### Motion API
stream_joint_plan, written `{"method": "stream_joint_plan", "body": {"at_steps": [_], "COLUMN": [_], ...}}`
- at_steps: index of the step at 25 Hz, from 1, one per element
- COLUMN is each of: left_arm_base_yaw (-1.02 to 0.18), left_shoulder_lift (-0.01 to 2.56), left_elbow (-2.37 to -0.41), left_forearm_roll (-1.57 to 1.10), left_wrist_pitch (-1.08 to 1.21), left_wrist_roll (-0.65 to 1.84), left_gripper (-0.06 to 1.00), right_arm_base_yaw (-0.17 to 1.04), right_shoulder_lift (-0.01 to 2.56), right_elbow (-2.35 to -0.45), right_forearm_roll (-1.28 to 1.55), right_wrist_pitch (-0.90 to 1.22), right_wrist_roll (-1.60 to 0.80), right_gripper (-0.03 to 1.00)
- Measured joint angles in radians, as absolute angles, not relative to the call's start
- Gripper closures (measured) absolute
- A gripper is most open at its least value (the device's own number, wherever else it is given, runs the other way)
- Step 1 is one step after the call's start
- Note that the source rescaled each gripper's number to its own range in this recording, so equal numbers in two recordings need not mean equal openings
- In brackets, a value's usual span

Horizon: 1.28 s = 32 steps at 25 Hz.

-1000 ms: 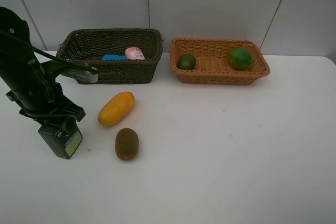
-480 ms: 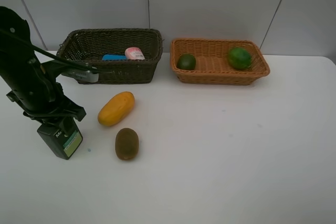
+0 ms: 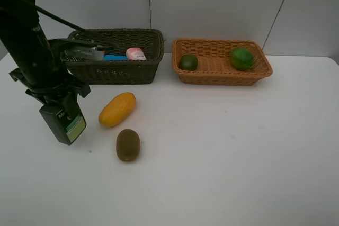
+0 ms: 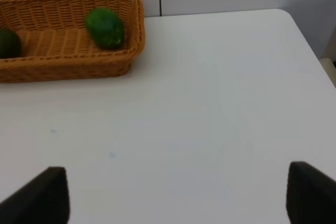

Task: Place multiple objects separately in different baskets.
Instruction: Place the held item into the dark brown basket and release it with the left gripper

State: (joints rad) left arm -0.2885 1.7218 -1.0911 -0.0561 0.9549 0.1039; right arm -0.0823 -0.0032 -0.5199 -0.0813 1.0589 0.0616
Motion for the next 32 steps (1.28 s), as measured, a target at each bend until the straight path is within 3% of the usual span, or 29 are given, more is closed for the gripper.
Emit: {"method": "stream_joint_plan", "body": {"at_steps": [7,14,26,32], "left_arm_base_yaw": [-0.289,-0.289,-0.283,-0.252], "left_shoulder_lift": [1.722,1.722,1.724,1.784], "left_elbow": [-1.268,-1.306,-1.31,-1.389], "left_forearm_roll": [-0.056,-0.052,-0.048,-0.048], "left_wrist_pitch": [1.123,1.135,0.729,0.658], "left_wrist_roll": [0.104,0.104,0.104,0.104], "left_gripper": [0.91,0.91,0.91,0.91], "right_arm_base_yaw": [-0.082,-0.082,-0.082,-0.082], "right_shoulder_lift": [-0.003,-0.003,-0.003,-0.003], "right_elbow": [-0.52,-0.52,-0.52,-0.52], "right_forearm_roll": [-0.081,-0.081,-0.081,-0.081], "right_wrist_pitch": [1.059,1.059,1.059,1.059], "right_wrist_roll": [0.062,0.062,0.062,0.062], "right_gripper": [-0.03,-0.03,-0.03,-0.03]}}
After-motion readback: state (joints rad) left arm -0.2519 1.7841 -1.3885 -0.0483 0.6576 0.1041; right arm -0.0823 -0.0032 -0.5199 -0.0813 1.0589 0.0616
